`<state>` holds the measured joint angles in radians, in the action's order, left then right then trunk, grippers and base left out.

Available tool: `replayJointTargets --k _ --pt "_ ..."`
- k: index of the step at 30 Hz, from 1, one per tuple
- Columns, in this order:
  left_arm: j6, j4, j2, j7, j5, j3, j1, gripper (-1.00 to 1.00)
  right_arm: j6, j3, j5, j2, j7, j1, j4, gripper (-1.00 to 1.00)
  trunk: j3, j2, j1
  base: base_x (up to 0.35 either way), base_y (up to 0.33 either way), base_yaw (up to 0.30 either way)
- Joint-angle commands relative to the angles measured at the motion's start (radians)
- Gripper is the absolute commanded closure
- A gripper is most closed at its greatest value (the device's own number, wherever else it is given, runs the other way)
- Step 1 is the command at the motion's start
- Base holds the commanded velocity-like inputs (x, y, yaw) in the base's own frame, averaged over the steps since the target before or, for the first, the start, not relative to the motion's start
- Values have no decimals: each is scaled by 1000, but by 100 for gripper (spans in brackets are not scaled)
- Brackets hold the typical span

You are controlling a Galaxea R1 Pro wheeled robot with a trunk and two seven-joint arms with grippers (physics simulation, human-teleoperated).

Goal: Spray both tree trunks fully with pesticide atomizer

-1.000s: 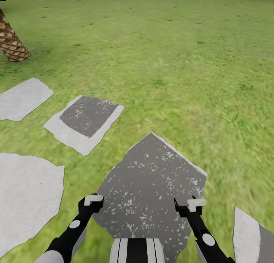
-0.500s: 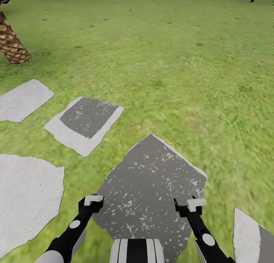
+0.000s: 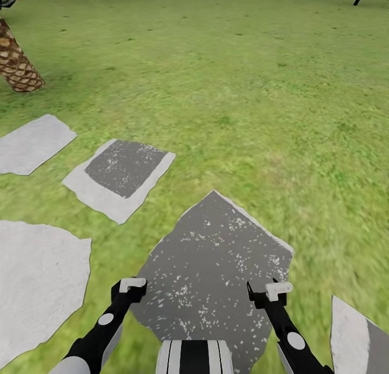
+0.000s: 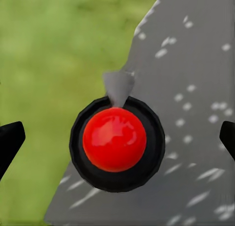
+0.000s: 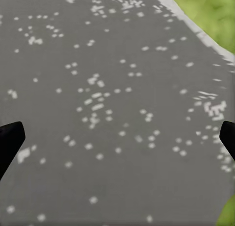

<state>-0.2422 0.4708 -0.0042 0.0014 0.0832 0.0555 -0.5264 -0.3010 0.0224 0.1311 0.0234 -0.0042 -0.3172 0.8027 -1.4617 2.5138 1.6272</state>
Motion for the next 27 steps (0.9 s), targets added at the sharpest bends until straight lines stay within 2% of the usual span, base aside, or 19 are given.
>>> replayJointTargets --k 1,3,7,9,24,27 --pt "-4 -1 -1 0 9 4 0 -100 -3 3 10 0 0 0 0 -100 -1 0 0 0 0 0" --pt "-9 -1 -1 0 8 4 0 -100 -3 3 10 0 0 0 0 -100 0 0 0 0 0 0" --pt "-92 -14 -2 0 8 4 0 -100 -3 4 10 0 0 0 1 -100 0 0 0 0 0 0" --pt "-107 -17 -2 0 7 4 0 -100 -3 4 10 0 0 0 1 -100 0 0 0 0 0 0" --pt "-125 -18 -2 1 8 6 0 -100 -2 4 10 0 0 0 0 -100 0 0 0 0 0 0" --pt "-126 -18 -2 0 8 5 0 -100 -1 4 10 0 0 0 0 -100 -12 1 1 0 0 0"
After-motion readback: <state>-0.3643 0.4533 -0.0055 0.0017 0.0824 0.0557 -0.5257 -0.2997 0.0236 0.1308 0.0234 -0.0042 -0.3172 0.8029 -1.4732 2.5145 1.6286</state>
